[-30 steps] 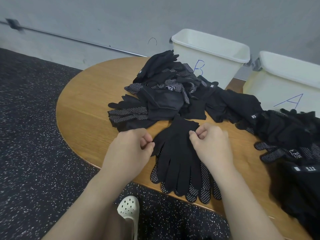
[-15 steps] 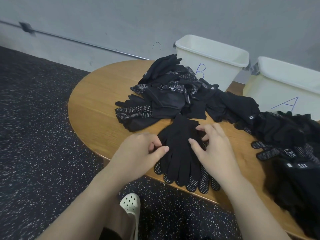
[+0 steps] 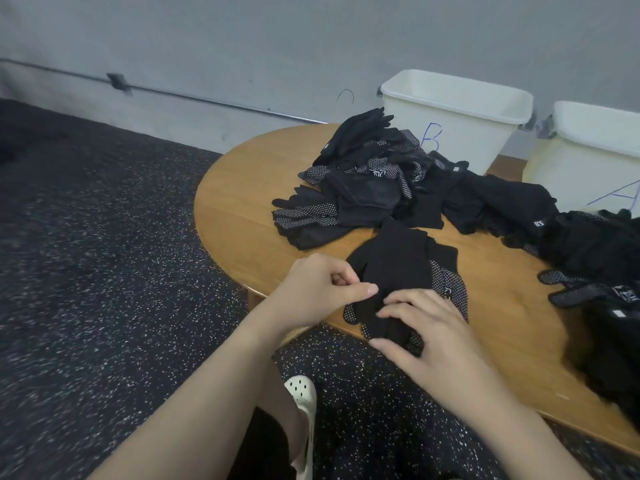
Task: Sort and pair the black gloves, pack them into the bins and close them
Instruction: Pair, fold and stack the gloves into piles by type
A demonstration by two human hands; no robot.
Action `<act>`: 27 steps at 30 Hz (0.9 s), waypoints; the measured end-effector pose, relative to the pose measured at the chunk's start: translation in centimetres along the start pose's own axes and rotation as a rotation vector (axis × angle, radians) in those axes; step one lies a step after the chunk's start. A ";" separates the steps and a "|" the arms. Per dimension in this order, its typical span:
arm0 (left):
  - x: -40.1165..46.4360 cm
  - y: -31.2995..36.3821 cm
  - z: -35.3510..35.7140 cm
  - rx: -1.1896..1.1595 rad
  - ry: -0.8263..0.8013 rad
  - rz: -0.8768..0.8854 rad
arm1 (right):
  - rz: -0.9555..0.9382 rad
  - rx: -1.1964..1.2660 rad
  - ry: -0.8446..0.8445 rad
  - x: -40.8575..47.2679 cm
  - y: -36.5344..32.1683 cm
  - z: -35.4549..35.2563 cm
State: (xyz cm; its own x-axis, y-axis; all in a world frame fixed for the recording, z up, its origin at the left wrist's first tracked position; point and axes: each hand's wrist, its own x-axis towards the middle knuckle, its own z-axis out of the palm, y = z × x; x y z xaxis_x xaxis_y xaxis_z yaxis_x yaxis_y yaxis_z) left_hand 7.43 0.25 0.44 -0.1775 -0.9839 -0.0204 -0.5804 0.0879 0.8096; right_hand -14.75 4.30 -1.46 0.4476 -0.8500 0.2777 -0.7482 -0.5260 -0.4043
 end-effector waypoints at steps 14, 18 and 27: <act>-0.8 0.0 -0.6 0.160 0.007 -0.068 | 0.040 0.066 0.060 -0.3 -0.5 0.1; -0.7 0.2 -0.4 0.266 0.029 -0.051 | 0.022 0.079 0.026 -0.2 -0.3 -0.2; -0.8 0.4 -1.1 0.306 -0.055 -0.022 | 0.025 0.127 -0.003 -0.2 0.1 -0.4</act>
State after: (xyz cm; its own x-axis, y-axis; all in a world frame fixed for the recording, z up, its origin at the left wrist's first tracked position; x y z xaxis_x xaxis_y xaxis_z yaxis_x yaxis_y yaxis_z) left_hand 8.20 0.91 1.44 -0.2002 -0.9769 -0.0743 -0.7956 0.1178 0.5943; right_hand -15.09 4.42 -1.19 0.4315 -0.8627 0.2638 -0.6912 -0.5040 -0.5178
